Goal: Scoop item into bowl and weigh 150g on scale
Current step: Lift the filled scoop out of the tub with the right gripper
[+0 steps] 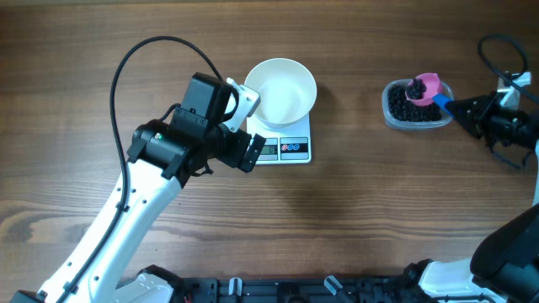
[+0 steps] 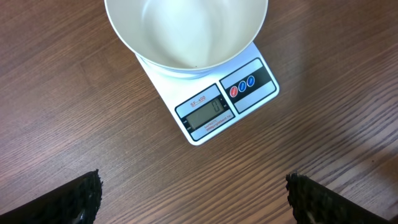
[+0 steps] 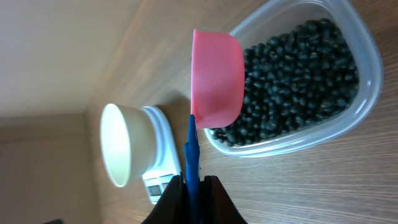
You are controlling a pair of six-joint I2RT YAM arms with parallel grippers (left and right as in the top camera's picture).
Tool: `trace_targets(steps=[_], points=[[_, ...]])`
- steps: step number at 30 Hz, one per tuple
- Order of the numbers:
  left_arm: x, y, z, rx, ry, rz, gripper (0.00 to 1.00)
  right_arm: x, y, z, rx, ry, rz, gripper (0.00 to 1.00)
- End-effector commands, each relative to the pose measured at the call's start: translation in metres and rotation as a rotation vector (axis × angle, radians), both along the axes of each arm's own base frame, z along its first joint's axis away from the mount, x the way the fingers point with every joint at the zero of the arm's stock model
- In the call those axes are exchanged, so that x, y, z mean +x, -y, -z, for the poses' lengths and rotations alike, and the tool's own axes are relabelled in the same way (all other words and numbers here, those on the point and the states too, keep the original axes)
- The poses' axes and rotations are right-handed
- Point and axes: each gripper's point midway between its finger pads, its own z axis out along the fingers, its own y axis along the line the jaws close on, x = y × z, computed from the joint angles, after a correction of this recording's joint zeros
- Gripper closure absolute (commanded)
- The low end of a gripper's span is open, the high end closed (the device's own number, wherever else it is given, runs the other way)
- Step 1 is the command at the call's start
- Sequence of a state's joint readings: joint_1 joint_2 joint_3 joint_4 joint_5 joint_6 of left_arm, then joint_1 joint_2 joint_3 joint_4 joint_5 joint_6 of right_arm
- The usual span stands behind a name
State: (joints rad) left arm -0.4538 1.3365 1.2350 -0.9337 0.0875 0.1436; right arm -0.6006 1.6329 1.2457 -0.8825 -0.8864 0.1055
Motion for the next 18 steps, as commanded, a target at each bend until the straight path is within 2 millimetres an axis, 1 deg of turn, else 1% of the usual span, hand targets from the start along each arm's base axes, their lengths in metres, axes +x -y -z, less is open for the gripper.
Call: trace_targets(steps=[1,4,8,10,12,15,18], points=[[-0.002,0.003,0.004,-0.013,-0.015,0.002,0.0,0.0,-0.008,-0.016,0.162,0.058,-0.005,0.96],[-0.002,0.003,0.004,-0.013,-0.015,0.002,0.0,0.002,-0.016,-0.031,0.241,0.117,-0.033,0.96],[-0.002,0.003,0.004,-0.013,-0.015,0.002,0.0,0.002,-0.018,-0.035,0.262,0.129,-0.039,0.96],[-0.002,0.003,0.004,-0.013,-0.015,0.002,0.0,0.002,-0.022,-0.043,0.302,0.159,-0.056,0.96],[-0.002,0.003,0.004,-0.013,-0.015,0.002,0.0,0.002,-0.026,-0.047,0.324,0.17,-0.068,0.96],[-0.002,0.003,0.004,-0.013,-0.015,0.002,0.0,0.005,-0.043,-0.047,0.35,0.138,-0.098,0.96],[-0.002,0.003,0.004,-0.013,-0.015,0.002,0.0,0.007,-0.076,-0.052,0.378,0.138,-0.191,0.96]])
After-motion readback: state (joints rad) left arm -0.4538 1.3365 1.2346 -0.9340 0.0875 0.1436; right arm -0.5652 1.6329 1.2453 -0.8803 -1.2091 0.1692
